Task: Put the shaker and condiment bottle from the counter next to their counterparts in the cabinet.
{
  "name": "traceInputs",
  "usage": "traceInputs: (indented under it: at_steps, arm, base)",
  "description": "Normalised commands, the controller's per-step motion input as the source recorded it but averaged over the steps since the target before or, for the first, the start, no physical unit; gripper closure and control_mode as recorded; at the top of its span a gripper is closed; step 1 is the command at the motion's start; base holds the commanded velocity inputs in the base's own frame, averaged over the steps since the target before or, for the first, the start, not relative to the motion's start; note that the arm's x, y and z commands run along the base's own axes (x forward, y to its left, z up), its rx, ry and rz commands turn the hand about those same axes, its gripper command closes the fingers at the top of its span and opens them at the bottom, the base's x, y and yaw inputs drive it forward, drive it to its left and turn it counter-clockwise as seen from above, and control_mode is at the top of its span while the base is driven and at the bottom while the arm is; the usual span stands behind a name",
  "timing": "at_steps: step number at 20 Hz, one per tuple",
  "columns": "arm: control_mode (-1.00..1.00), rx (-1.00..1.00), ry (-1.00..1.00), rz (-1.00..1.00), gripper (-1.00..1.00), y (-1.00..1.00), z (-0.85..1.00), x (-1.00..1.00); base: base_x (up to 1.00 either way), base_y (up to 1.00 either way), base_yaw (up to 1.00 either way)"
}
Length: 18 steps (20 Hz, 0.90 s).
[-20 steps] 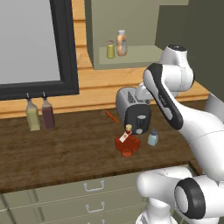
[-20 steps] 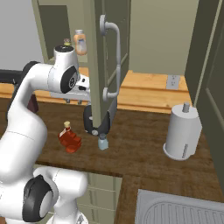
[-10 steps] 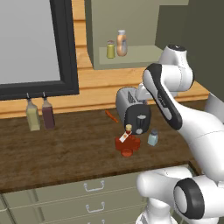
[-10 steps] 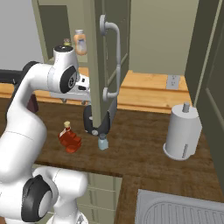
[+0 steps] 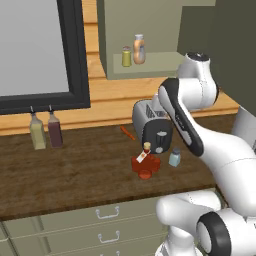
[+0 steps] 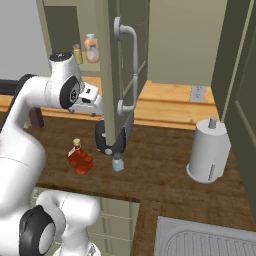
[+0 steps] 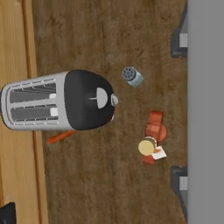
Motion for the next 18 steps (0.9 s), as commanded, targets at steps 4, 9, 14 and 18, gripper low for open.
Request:
traceInputs:
  at_steps: [4, 9, 14, 18]
  arm:
    - [-1.00, -0.11, -0.10, -0.31, -1.00, 0.00, 0.01, 0.00]
    - [-1.00, -0.12, 0.00, -0.36, -1.00, 0.01, -0.18, 0.09]
    - [-1.00, 0.00, 0.00, -0.33, -1.00, 0.06, -0.09, 0.09]
    - [-1.00, -0.05, -0.05, -0.24, -1.00, 0.42, 0.00, 0.00]
  base:
    - [0.00, 0.00, 0.00]
    - [0.00, 0.00, 0.00]
    - [0.00, 0.00, 0.00]
    - [0.00, 0.00, 0.00]
